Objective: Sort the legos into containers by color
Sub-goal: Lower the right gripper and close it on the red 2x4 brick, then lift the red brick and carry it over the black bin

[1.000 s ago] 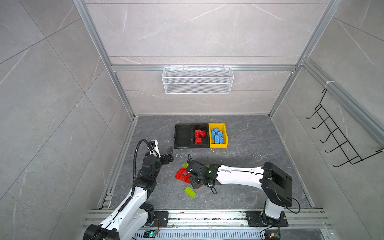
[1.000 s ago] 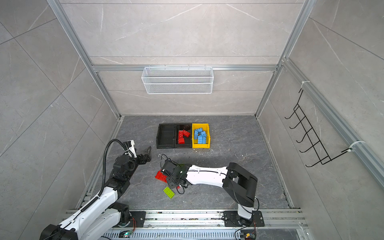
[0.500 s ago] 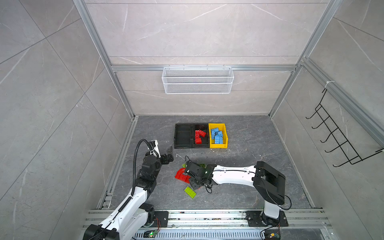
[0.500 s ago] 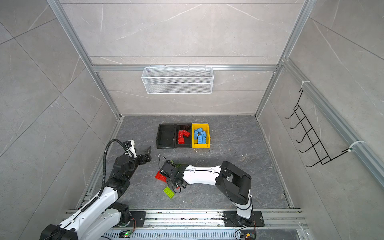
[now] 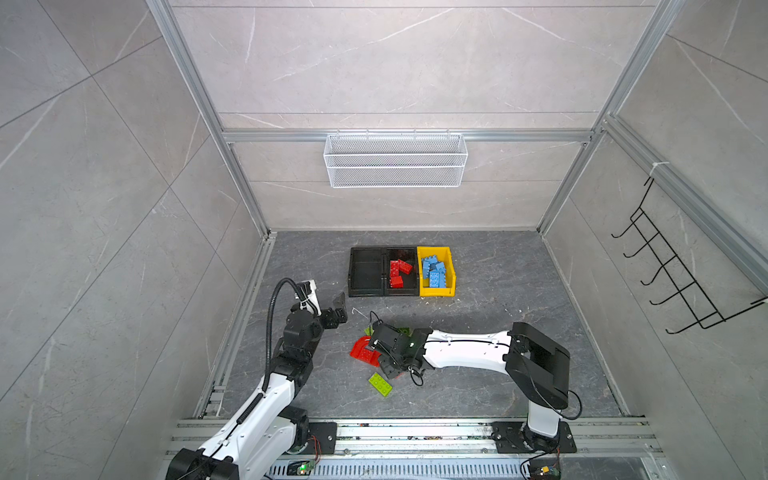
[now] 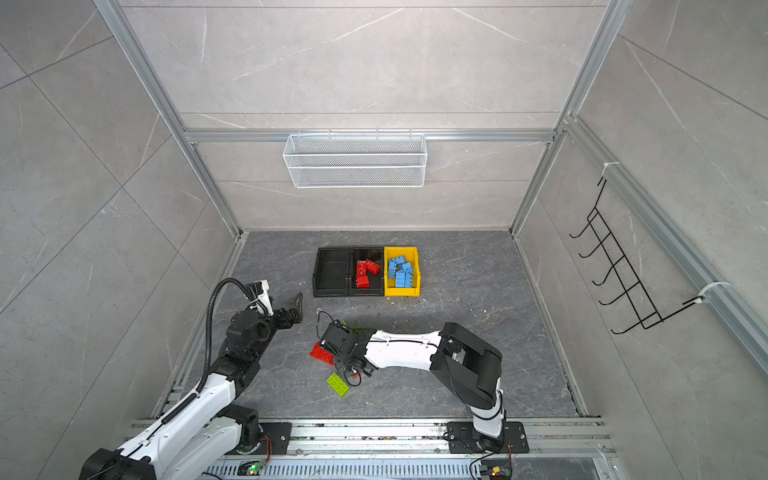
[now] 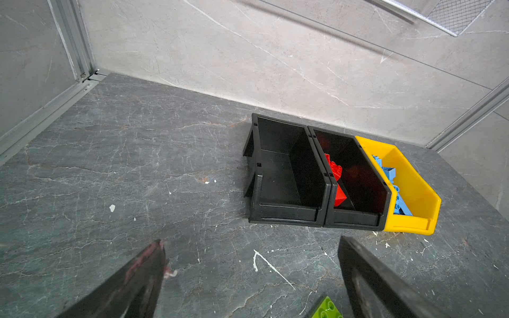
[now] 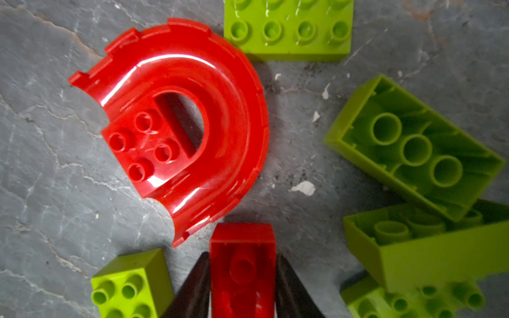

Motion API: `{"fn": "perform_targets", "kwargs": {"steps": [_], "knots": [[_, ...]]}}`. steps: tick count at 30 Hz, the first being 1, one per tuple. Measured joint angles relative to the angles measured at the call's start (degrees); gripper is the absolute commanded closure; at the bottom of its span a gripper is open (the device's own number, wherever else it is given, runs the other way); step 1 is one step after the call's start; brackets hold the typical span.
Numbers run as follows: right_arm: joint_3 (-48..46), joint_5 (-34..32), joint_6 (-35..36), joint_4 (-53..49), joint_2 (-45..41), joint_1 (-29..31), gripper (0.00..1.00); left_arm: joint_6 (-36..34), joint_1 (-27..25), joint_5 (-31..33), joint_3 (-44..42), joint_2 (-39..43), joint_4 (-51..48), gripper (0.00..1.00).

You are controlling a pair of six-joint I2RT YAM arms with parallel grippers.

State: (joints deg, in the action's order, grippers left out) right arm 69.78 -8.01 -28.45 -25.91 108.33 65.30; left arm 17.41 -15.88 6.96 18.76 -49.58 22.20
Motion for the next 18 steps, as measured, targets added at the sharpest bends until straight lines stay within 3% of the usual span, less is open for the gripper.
{"fn": "perform_targets", "kwargs": {"steps": [9,18], "knots": [[0.5,-0.6,2.4,0.2,-5.9,-1.8,0.63,0.0,0.0,0.0,0.0,0.0,0.0,0.01],[6.6,0.3,9.1,2.1,-7.5,-11.9,0.63,0.0,0.0,0.0,0.0,0.0,0.0,0.01]]}}
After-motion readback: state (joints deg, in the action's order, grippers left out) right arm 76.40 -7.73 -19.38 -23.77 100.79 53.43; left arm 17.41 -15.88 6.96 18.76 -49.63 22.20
